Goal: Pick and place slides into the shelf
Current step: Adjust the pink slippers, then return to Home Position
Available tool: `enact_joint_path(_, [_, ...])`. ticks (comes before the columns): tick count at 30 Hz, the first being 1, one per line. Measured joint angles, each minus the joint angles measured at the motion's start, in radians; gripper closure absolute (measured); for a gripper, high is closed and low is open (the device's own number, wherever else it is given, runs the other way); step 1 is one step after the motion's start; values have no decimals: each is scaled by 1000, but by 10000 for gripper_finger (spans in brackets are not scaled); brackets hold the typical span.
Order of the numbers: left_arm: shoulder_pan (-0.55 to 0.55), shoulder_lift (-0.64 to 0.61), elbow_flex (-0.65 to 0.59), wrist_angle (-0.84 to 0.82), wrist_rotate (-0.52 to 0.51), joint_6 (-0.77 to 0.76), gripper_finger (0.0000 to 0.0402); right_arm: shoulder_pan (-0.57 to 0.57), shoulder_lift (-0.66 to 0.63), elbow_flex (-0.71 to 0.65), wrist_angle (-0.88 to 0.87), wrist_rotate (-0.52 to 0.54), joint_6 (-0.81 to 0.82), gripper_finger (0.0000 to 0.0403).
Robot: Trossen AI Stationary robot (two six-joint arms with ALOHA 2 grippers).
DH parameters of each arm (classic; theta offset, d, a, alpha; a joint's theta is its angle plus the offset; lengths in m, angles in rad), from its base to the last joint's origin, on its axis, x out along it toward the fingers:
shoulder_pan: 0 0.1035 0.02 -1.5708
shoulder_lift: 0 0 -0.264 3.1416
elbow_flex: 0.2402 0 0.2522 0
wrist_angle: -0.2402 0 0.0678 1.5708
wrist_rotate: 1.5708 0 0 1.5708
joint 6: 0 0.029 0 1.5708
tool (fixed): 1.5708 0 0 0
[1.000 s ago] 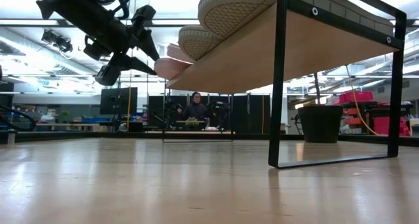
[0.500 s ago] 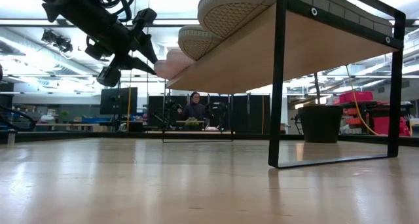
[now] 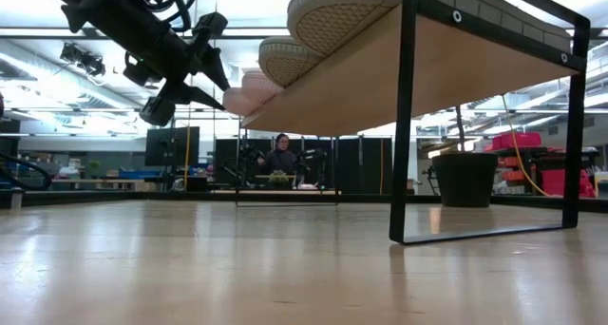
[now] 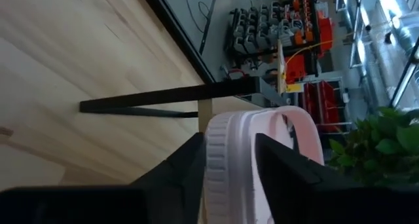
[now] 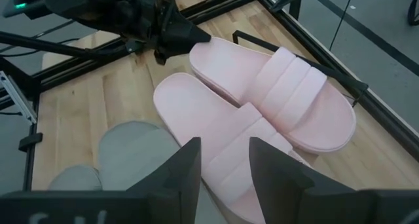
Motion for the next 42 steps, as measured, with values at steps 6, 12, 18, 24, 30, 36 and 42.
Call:
enact_joint_path(6, [-38,-3,0,-19,-59,31,212,0,0,0,-7,0,-6,269])
enact_joint_path(12, [-118,-51,2,-65,-175,101,187,0,-3,0,-50,3,-28,269])
enact_joint_path(18, [-213,-196,1,-95,-154,474,219,-15,-30,-2,-74,2,-68,270])
enact_joint_path(24, [-173,-278,0,198,206,989,310,-80,-32,-2,-68,-49,-80,284])
enact_joint_path(30, [-11,-260,-206,815,598,1224,394,-122,-14,-2,1,-98,-78,298])
enact_joint_path(36, [52,-266,-526,1491,624,1350,396,-114,-17,-1,8,-85,-106,370])
enact_joint_path(42, [45,-339,-588,1518,710,1422,398,-120,-16,-4,6,-66,-95,396])
